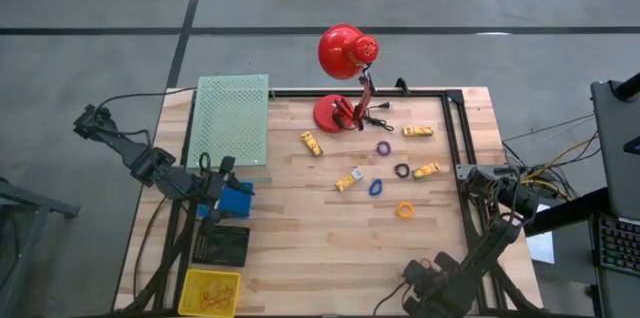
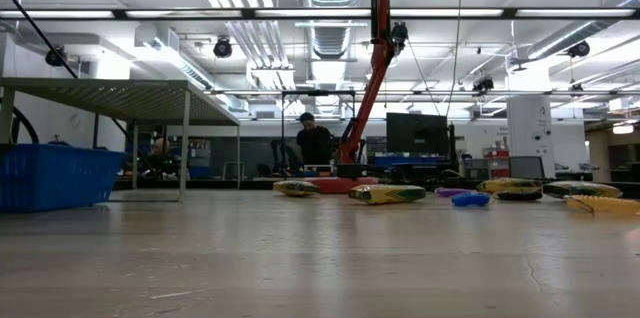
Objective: Pick & Place Office Desk Supplies
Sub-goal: Put the red rubber band into the yellow bin
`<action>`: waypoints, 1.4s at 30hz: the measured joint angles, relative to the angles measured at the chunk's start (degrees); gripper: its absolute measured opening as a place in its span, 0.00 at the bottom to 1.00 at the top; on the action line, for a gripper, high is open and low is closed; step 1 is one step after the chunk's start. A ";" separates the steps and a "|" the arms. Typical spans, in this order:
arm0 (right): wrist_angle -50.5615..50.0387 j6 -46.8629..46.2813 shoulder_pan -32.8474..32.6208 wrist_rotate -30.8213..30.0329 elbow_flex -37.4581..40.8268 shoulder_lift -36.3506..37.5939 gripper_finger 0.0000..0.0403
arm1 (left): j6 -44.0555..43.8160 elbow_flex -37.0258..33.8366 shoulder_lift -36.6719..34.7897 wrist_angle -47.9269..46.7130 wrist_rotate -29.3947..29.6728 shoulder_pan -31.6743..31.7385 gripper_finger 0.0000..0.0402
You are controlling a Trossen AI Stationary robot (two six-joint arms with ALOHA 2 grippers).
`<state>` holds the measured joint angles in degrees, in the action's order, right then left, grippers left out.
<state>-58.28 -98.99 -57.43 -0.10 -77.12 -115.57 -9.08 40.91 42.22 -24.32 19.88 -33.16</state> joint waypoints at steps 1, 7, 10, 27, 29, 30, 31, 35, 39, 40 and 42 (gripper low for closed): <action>0.04 -0.32 0.01 0.01 -0.03 0.00 0.12 | 0.00 0.00 0.00 -0.01 0.00 0.00 0.63; -0.25 -2.74 0.09 0.11 -0.35 -0.02 0.03 | 0.00 0.00 0.00 0.00 0.00 0.00 0.63; -0.50 -2.78 0.08 0.13 -0.52 -0.02 0.02 | 0.00 0.00 0.00 -0.02 -0.01 0.00 0.63; -4.86 -2.83 0.07 -9.65 -5.84 1.08 0.02 | 0.00 0.00 0.00 -0.02 0.00 0.02 0.63; -6.74 -2.83 0.05 -12.92 -7.59 1.35 0.02 | 0.00 0.00 0.00 -0.02 -0.02 0.02 0.63; -7.55 -2.81 0.05 -14.87 -8.35 1.58 0.02 | 0.02 0.00 0.00 -0.01 -0.02 0.00 0.63; -7.94 -2.69 0.07 -17.19 -9.04 1.82 0.02 | 0.00 0.00 0.00 -0.02 0.00 0.00 0.63; -7.80 -0.59 0.07 -27.84 -11.33 2.66 0.02 | 0.00 0.00 0.00 0.00 0.00 0.01 0.63; -6.79 3.78 0.10 -41.07 -13.23 2.67 0.02 | 0.01 0.00 -0.01 0.00 -0.01 0.00 0.63; -5.95 5.07 0.23 -44.84 -13.41 2.67 0.02 | 0.00 0.00 0.00 -0.02 0.00 0.01 0.63; -3.84 8.18 0.44 -52.76 -13.48 2.58 0.02 | 0.00 0.00 0.00 -0.02 0.00 0.00 0.63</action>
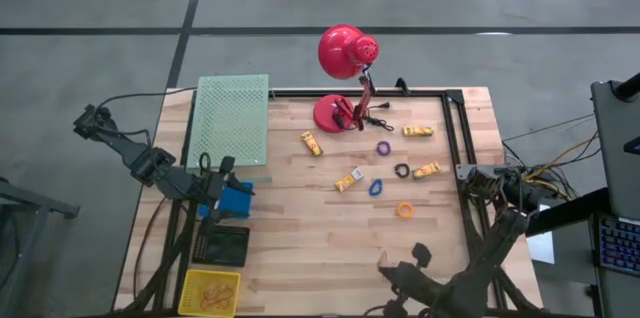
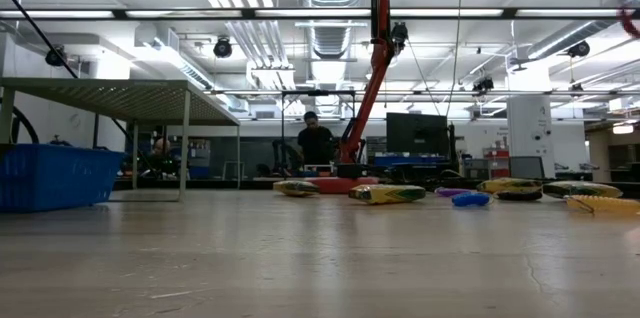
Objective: Pick & Place Office Desk Supplies
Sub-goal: Put the red rubber band into the yellow bin
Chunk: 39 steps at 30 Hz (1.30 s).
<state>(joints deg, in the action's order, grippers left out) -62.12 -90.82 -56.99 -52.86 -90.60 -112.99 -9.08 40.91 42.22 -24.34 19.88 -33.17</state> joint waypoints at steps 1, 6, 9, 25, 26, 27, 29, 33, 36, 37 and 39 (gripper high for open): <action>1.35 1.94 0.22 -3.61 0.05 0.00 0.02 | 0.00 0.00 -0.01 0.02 0.00 0.01 0.63; 10.42 15.32 2.32 -15.19 0.76 -0.02 0.02 | 0.00 0.00 -0.02 0.02 0.00 0.00 0.63; 18.52 24.97 4.37 -17.96 1.26 -0.02 0.02 | 0.00 0.00 -0.01 0.02 0.00 0.01 0.63; 63.57 66.88 17.55 2.48 4.58 -3.40 0.02 | 0.00 0.00 -0.01 0.00 -0.02 0.00 0.63; 64.34 67.62 18.02 3.63 4.58 -3.98 0.02 | 0.00 0.00 -0.02 -0.03 -0.02 0.02 0.63; 65.46 68.54 18.51 4.04 4.58 -4.60 0.02 | 0.01 0.00 -0.02 0.00 -0.02 0.00 0.63; 68.08 70.38 19.45 5.08 4.58 -6.16 0.02 | 0.01 0.00 -0.02 0.01 -0.02 0.01 0.63; 73.83 75.95 20.68 5.39 4.58 -9.78 0.02 | 0.01 0.00 -0.01 0.00 -0.01 0.00 0.63; 79.39 80.23 21.24 5.57 4.58 -12.52 0.02 | 0.00 0.00 -0.02 0.02 -0.02 0.00 0.63; 81.63 81.49 21.44 6.41 4.58 -13.43 0.02 | 0.00 0.01 -0.01 0.00 -0.02 0.00 0.63; 86.51 83.85 21.68 8.37 4.58 -15.12 0.02 | 0.00 0.00 -0.02 0.00 0.00 0.00 0.63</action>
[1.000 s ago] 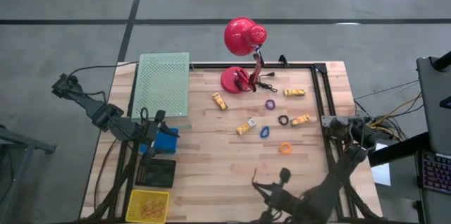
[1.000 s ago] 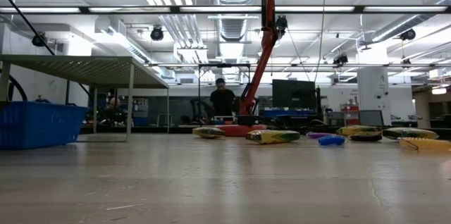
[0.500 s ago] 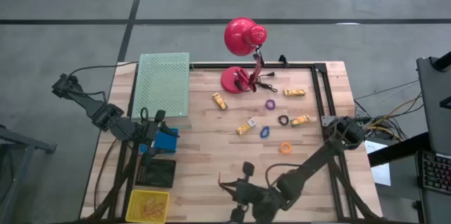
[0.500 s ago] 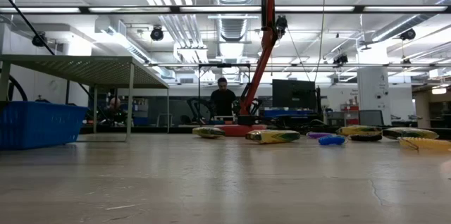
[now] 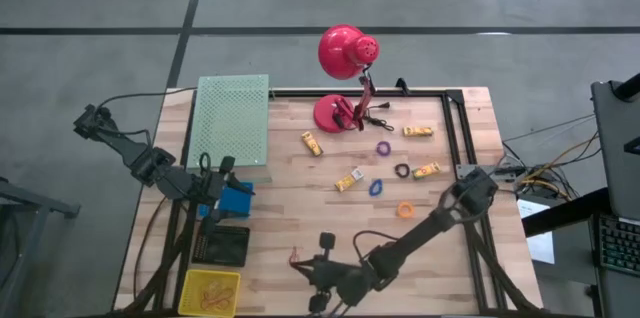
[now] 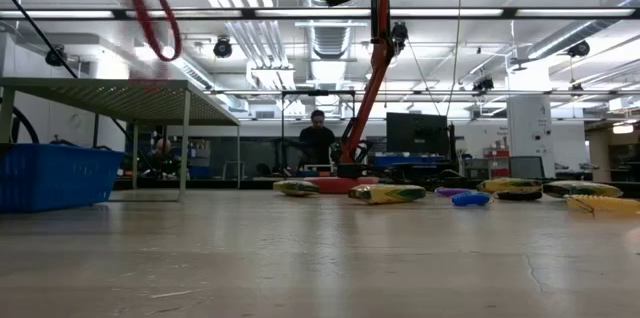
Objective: Pick & Place Office Desk Supplies
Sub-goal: Put the red rubber band into the yellow bin
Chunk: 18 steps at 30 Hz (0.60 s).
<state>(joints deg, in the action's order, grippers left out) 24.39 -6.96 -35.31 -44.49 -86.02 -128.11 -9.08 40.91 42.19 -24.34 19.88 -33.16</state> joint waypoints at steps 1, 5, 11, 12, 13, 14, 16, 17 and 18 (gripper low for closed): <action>2.61 1.07 0.12 1.33 0.00 -0.78 0.02 | 0.02 0.00 0.02 0.02 0.00 0.01 0.63; 11.56 3.79 0.46 4.48 0.00 -3.66 0.02 | 0.01 0.00 0.01 0.01 0.00 0.00 0.63; 14.94 5.40 1.84 4.68 0.00 -6.18 0.02 | 0.00 0.02 0.00 0.02 -0.02 0.02 0.63; 15.10 5.02 2.18 4.77 0.00 -6.41 0.02 | 0.00 0.00 0.00 0.00 -0.01 0.00 0.63; 15.22 4.14 2.53 5.31 0.00 -6.57 0.02 | 0.00 0.00 0.00 0.02 0.00 0.00 0.63; 15.21 3.45 2.82 6.12 0.00 -6.68 0.02 | 0.01 0.01 0.00 0.02 -0.02 0.01 0.63; 14.89 2.38 3.45 8.28 0.00 -6.76 0.02 | 0.00 0.01 0.01 0.01 0.00 0.01 0.63; 14.87 1.80 3.84 9.75 0.00 -6.76 0.02 | 0.00 0.00 0.00 0.02 -0.01 0.00 0.63; 14.96 1.01 4.20 11.29 0.00 -6.76 0.02 | 0.00 0.00 0.00 0.00 0.00 0.00 0.63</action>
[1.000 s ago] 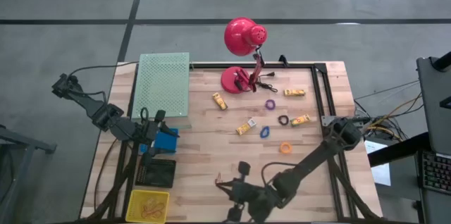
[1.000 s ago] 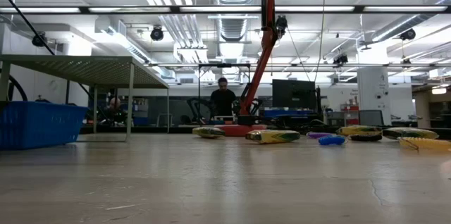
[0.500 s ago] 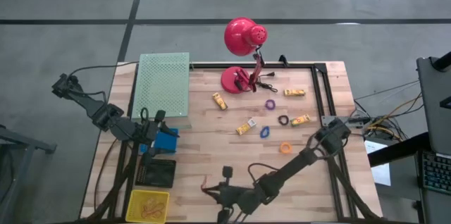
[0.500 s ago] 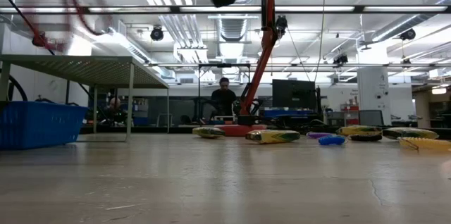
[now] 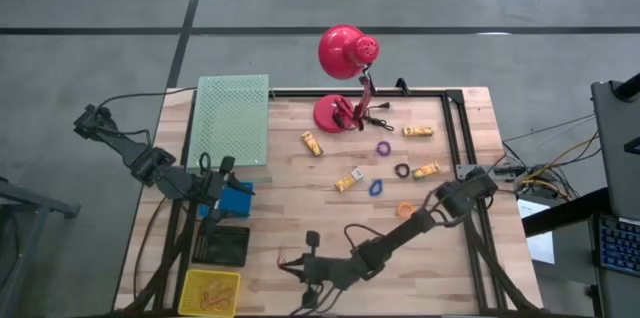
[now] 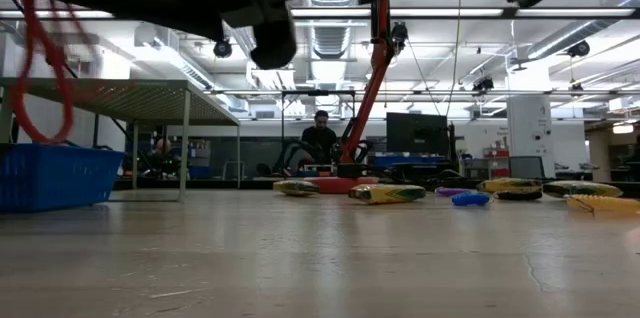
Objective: Pick & Place Office Desk Supplies
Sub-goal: Put the red rubber band into the yellow bin
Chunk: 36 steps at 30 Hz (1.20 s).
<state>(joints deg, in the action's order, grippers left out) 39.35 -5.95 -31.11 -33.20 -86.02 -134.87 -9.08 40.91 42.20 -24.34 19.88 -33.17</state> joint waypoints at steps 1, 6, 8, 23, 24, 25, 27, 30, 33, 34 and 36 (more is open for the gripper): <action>0.07 -0.63 0.35 1.41 0.00 0.02 0.02 | 0.00 0.00 0.01 0.01 -0.02 0.02 0.63; -0.04 -4.39 1.87 3.72 -0.01 -0.16 0.02 | 0.02 0.00 0.01 0.01 -0.02 0.01 0.63; 0.07 -5.36 2.32 3.72 -0.62 -0.86 0.02 | 0.01 0.00 0.01 0.02 -0.01 0.00 0.63; -0.54 -7.63 3.54 5.08 -8.60 -9.44 0.02 | 0.02 0.02 0.02 -0.33 0.00 0.02 0.63; -0.54 -7.63 3.60 5.18 -9.73 -10.31 0.02 | 0.01 0.02 0.00 -0.34 -0.01 0.01 0.63; -0.56 -7.61 3.60 5.38 -11.10 -11.11 0.02 | 0.01 0.02 0.01 -0.40 -0.02 0.00 0.63; -1.19 -7.57 3.68 5.42 -14.09 -13.16 0.02 | 0.00 0.02 0.00 -0.39 0.00 0.02 0.63; -2.14 -7.45 3.84 5.40 -18.65 -16.26 0.02 | 0.01 0.02 0.01 -0.42 -0.01 0.01 0.63; -4.18 -7.59 3.83 5.23 -23.01 -19.14 0.02 | 0.01 0.02 0.00 -0.54 -0.01 0.02 0.63; -5.29 -7.59 3.82 5.20 -24.17 -19.97 0.02 | 0.02 0.02 0.02 -0.57 -0.02 0.00 0.63; -6.98 -7.61 3.80 5.14 -26.01 -21.39 0.02 | 0.00 0.02 0.00 -0.59 0.00 0.02 0.63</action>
<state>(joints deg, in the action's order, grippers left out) 32.37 -13.55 -27.31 -28.06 -112.02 -156.26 -9.08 40.93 42.19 -24.93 19.88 -33.15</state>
